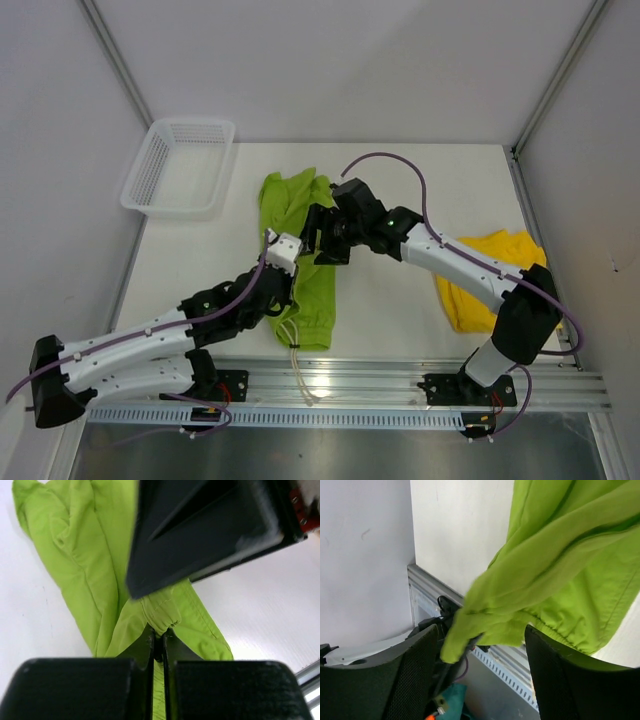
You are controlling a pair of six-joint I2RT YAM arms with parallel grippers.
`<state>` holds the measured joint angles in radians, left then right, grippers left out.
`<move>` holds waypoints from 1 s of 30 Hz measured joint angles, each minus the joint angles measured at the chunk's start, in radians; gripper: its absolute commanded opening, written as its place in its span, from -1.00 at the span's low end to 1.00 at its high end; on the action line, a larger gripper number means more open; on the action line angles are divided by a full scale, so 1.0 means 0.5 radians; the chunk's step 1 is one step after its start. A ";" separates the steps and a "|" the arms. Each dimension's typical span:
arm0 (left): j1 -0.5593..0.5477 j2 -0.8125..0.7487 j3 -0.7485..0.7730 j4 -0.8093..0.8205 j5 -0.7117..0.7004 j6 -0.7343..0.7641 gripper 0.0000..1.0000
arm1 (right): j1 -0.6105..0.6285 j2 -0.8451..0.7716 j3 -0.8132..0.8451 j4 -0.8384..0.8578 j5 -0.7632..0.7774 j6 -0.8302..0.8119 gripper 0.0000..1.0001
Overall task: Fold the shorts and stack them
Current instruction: Flatten the shorts out
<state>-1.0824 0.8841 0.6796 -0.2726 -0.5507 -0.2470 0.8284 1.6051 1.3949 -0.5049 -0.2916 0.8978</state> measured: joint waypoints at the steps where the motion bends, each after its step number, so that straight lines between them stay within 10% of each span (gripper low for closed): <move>1: 0.000 -0.044 0.000 -0.034 -0.017 -0.024 -1.00 | -0.014 -0.010 -0.006 0.003 0.010 -0.008 0.44; 30: -0.001 -0.786 0.472 -1.218 -0.253 -0.504 -1.00 | -0.740 0.600 -0.053 0.757 -0.175 -0.304 0.57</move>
<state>-1.0828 0.4911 0.9154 -0.8814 -0.6773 -0.4992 0.4583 1.9053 1.3682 -0.1265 -0.3790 0.7460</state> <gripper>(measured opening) 0.023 0.788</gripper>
